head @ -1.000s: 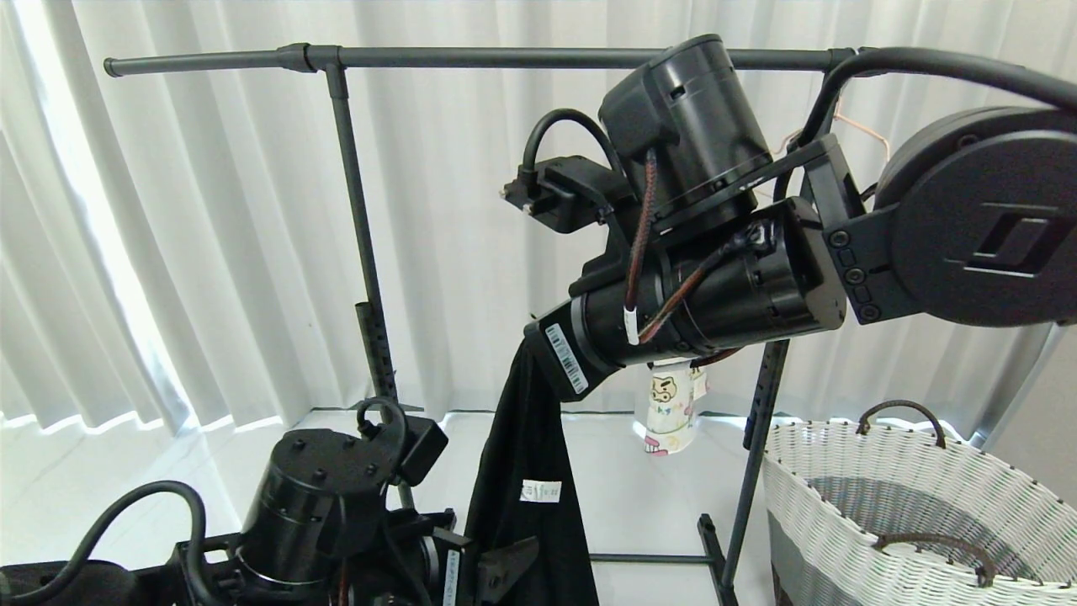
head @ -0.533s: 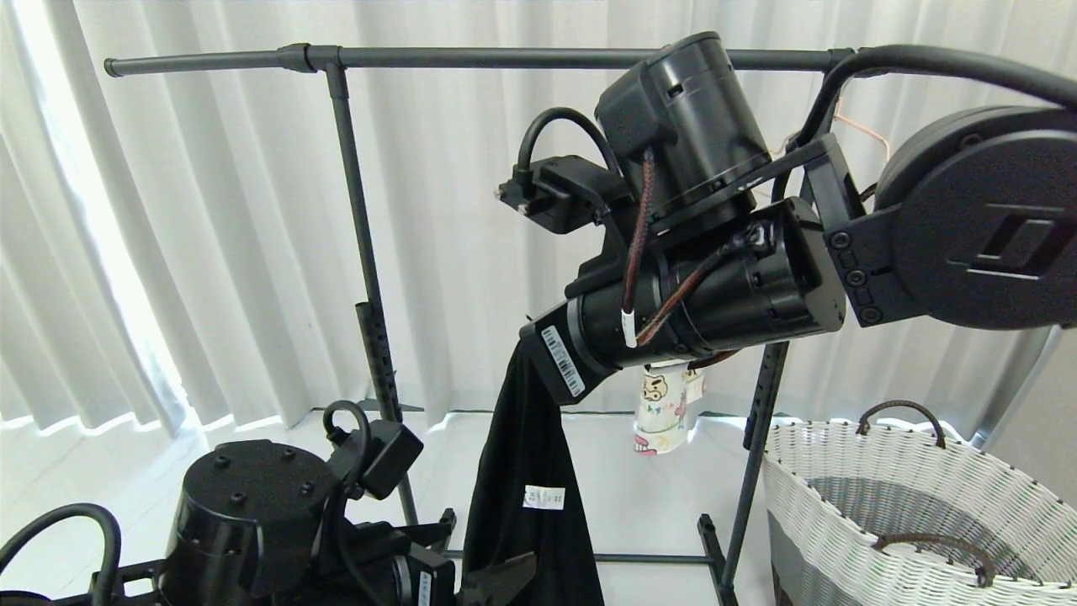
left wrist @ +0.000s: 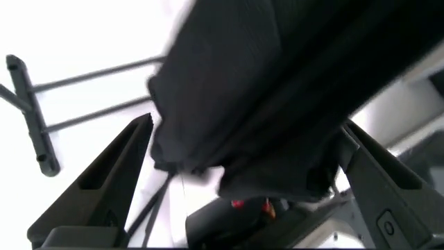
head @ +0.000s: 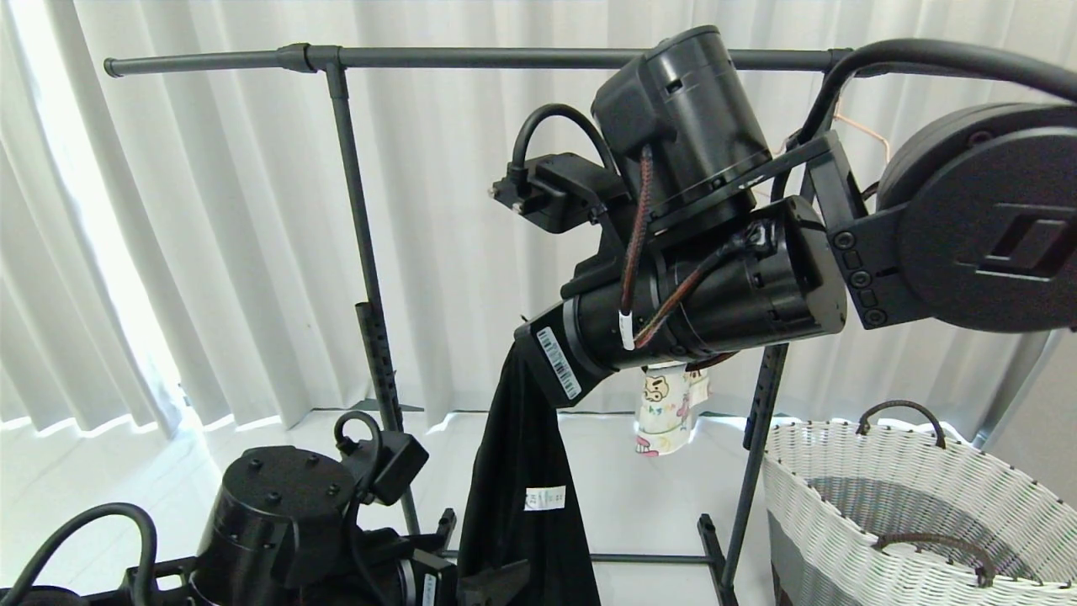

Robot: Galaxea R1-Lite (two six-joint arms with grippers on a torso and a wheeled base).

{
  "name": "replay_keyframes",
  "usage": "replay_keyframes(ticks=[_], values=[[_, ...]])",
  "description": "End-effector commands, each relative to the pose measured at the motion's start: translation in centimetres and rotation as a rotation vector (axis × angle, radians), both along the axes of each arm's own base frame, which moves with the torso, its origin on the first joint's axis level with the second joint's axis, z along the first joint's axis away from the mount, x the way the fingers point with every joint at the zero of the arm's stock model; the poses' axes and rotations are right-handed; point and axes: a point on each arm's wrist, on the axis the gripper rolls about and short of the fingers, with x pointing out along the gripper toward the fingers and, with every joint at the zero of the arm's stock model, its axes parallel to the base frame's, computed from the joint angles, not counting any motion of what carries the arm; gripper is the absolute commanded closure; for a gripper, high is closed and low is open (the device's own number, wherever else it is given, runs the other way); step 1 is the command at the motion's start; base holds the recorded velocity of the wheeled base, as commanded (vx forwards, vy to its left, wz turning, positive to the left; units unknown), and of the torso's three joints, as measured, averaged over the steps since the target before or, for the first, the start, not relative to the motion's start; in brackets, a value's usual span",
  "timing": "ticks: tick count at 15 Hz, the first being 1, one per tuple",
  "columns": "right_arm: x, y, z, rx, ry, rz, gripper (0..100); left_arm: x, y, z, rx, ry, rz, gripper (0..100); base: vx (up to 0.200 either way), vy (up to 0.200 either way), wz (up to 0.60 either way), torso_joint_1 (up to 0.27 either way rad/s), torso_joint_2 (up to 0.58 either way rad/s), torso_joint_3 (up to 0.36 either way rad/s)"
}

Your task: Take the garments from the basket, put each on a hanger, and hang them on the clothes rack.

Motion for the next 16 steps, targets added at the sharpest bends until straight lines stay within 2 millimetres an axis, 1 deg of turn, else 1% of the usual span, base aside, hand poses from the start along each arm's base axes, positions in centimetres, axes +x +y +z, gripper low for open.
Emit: replay_keyframes(ticks=[1,2,4,6,11,14,15,16], values=[[-0.1,0.0,0.0,0.001,-0.001,0.001,100,0.0,-0.5,-0.8,0.026,0.026,-0.018,0,0.0,0.0,0.0,0.0,0.0,0.0],[-0.1,0.0,0.0,0.001,-0.001,0.001,100,0.1,-0.5,-1.1,0.039,0.037,-0.013,0,0.0,0.0,0.0,0.0,0.0,0.0],[-0.2,-0.2,0.2,0.003,-0.003,-0.001,100,0.4,-0.5,-2.8,0.137,0.056,0.063,0,0.0,0.0,0.0,0.0,0.0,0.0],[-0.1,-0.5,0.4,0.001,-0.006,-0.011,100,-0.2,0.2,-3.4,0.186,0.062,0.093,0,0.0,0.0,0.0,0.0,0.0,0.0],[0.7,-1.3,-0.2,-0.053,-0.012,-0.087,100,-2.3,2.1,-3.1,0.183,0.048,0.091,0,0.0,0.0,0.0,0.0,0.0,0.0],[0.7,-1.7,0.2,-0.047,-0.017,-0.093,100,-3.1,2.7,-2.9,0.172,0.035,0.088,0,0.0,0.0,0.0,0.0,0.0,0.0],[0.6,-1.8,0.3,-0.045,-0.017,-0.093,100,-3.2,2.8,-2.8,0.167,0.03,0.088,100,0.0,0.0,0.0,0.0,0.0,0.0],[0.5,-2.0,0.4,-0.051,-0.015,-0.094,100,-3.1,2.7,-2.7,0.165,0.026,0.09,100,0.0,0.0,0.0,0.0,0.0,0.0]])
